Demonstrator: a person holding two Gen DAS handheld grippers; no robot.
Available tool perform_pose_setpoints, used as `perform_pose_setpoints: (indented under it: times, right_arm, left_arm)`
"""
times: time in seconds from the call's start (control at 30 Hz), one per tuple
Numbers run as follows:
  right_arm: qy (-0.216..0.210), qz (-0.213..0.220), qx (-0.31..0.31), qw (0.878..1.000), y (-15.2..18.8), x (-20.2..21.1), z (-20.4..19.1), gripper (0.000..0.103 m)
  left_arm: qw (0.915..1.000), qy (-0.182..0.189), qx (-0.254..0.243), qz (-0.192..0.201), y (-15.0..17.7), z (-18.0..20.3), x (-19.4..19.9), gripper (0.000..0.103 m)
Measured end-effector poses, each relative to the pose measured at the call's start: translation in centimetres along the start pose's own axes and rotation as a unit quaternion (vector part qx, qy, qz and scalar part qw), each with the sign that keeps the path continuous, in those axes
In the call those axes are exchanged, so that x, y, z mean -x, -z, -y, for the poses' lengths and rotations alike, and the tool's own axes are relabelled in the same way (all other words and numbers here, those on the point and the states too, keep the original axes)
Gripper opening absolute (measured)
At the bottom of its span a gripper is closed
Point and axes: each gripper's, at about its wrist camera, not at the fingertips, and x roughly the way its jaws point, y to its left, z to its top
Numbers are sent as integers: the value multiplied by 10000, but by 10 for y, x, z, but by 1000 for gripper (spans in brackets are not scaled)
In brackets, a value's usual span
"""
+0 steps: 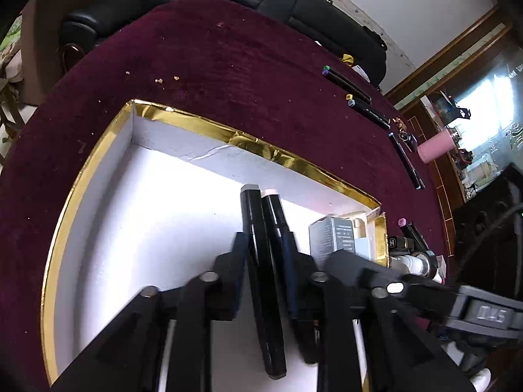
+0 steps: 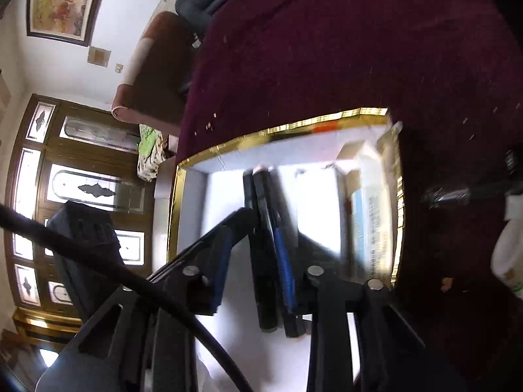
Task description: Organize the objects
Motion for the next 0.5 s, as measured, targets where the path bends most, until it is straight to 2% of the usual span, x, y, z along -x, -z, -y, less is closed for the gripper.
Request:
perform_pose_setpoints:
  times: [0.13, 0.2, 0.27, 0.3, 0.33, 0.37, 0.4, 0.43, 0.47, 0.5]
  right_arm:
    - [9, 237, 192, 9995, -4, 14, -11, 31]
    - [65, 419, 407, 9983, 0, 29, -16, 31]
    - [160, 707, 701, 9949, 6, 55, -24, 31]
    - [337, 998, 952, 9899, 15, 79, -28, 31]
    - [575, 1265, 1163, 9834, 21, 92, -35, 31]
    - [908, 1649, 1453, 9713, 31, 111, -41, 31]
    - [1252, 2129, 1806, 9520, 48, 133, -49, 43]
    - [1452, 2577, 2088, 9322, 65, 153, -55, 77]
    - [1426, 2861, 2195, 9217, 76, 163, -61, 94]
    - [1158, 3038, 2141, 9211, 86, 180, -52, 103]
  left_arm:
    - [9998, 80, 117, 105, 0, -4, 12, 27]
    - [9996, 7, 99, 259, 4, -2, 24, 27]
    - [9981, -26, -30, 607, 17, 6, 46, 27]
    - [9967, 42, -43, 811, 26, 10, 56, 29]
    - [9951, 129, -23, 977, 35, 12, 62, 36]
    - [9927, 243, 32, 1181, 46, 15, 69, 47]
    - [9895, 356, 106, 1396, 60, 18, 72, 50]
    - [9881, 408, 139, 1477, 70, 20, 71, 51]
    - [9876, 472, 179, 1487, 81, 23, 66, 51]
    - [9878, 547, 215, 1444, 87, 25, 61, 51]
